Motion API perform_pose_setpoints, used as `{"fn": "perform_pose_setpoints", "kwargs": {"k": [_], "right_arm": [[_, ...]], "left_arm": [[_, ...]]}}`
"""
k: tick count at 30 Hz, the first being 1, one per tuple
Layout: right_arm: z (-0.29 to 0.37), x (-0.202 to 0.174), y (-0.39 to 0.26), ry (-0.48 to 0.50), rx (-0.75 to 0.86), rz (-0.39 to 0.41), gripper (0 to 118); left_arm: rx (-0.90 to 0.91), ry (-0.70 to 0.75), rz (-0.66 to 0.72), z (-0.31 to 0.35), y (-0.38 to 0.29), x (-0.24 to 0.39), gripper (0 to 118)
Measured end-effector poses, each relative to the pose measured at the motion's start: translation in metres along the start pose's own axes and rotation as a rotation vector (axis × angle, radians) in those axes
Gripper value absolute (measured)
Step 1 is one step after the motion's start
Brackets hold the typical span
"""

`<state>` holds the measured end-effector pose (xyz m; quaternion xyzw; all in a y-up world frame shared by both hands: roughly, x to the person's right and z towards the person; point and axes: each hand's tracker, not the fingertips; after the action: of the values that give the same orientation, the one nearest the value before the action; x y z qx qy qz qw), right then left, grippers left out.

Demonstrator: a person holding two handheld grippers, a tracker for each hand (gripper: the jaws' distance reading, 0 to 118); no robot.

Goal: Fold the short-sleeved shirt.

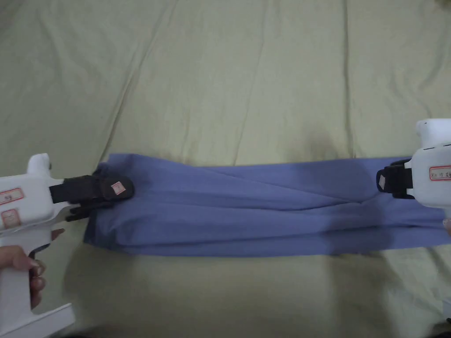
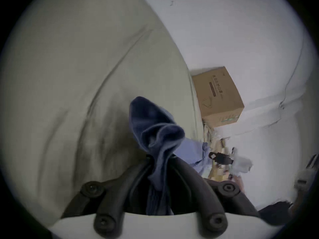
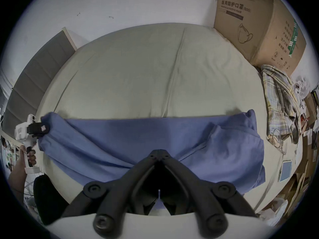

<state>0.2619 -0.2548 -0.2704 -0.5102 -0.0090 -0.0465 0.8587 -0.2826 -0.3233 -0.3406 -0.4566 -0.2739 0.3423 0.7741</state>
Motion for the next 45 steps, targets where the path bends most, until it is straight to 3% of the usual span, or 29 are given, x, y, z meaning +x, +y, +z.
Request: {"fn": "perform_pose_setpoints", "kwargs": {"k": [6,9,12,19,23,24,27,28,30,31,32,35,37,38,39,41,42,45], "right_arm": [[0.007,0.005,-0.003,0.005,0.011,0.004,0],[0.013,0.009,-0.007,0.01,0.018,-0.003,0],[0.018,0.014,-0.012,0.008,0.023,-0.003,0],[0.018,0.03,-0.014,0.007,0.029,-0.033,0],[0.02,0.034,-0.017,0.01,0.039,-0.039,0],[0.02,0.035,-0.017,0.011,0.039,-0.041,0],[0.018,0.038,-0.018,0.019,0.039,-0.052,0],[0.018,0.038,-0.018,0.022,0.037,-0.055,0],[0.017,0.039,-0.018,0.027,0.039,-0.057,0],[0.017,0.039,-0.018,0.03,0.039,-0.056,0],[0.017,0.039,-0.018,0.032,0.039,-0.054,0],[0.017,0.041,-0.017,0.035,0.048,-0.053,0],[0.016,0.043,-0.015,0.036,0.053,-0.059,0],[0.016,0.044,-0.015,0.04,0.056,-0.063,0],[0.015,0.045,-0.014,0.043,0.058,-0.068,0],[0.014,0.045,-0.014,0.049,0.06,-0.076,0],[0.013,0.046,-0.015,0.052,0.061,-0.079,0],[0.01,0.047,-0.016,0.059,0.055,-0.082,0]], "left_arm": [[0.069,0.493,-0.25,0.04,0.003,0.039,6],[0.053,0.704,-0.286,0.032,0.001,0.05,6],[0.077,0.655,-0.295,0.011,-0.01,0.082,6],[-0.071,0.251,-0.298,-0.082,-0.024,0.166,6],[-0.219,0.196,-0.334,-0.149,-0.037,0.189,7],[-0.265,0.197,-0.334,-0.167,-0.043,0.193,13],[-0.355,0.175,-0.277,-0.202,-0.051,0.187,49],[-0.387,0.167,-0.25,-0.211,-0.055,0.184,49],[-0.409,0.132,-0.204,-0.213,-0.058,0.179,102],[-0.388,0.105,-0.2,-0.21,-0.056,0.18,112],[-0.371,0.06,-0.226,-0.202,-0.053,0.183,113],[-0.307,0.011,-0.371,-0.171,-0.044,0.195,113],[-0.217,0.152,-0.435,-0.147,-0.038,0.197,111],[-0.182,0.197,-0.447,-0.137,-0.036,0.195,104],[-0.154,0.248,-0.445,-0.13,-0.034,0.192,79],[-0.173,0.305,-0.408,-0.126,-0.035,0.186,7],[-0.168,0.304,-0.408,-0.125,-0.037,0.18,0],[-0.287,0.231,-0.348,-0.144,-0.046,0.169,1]]}}
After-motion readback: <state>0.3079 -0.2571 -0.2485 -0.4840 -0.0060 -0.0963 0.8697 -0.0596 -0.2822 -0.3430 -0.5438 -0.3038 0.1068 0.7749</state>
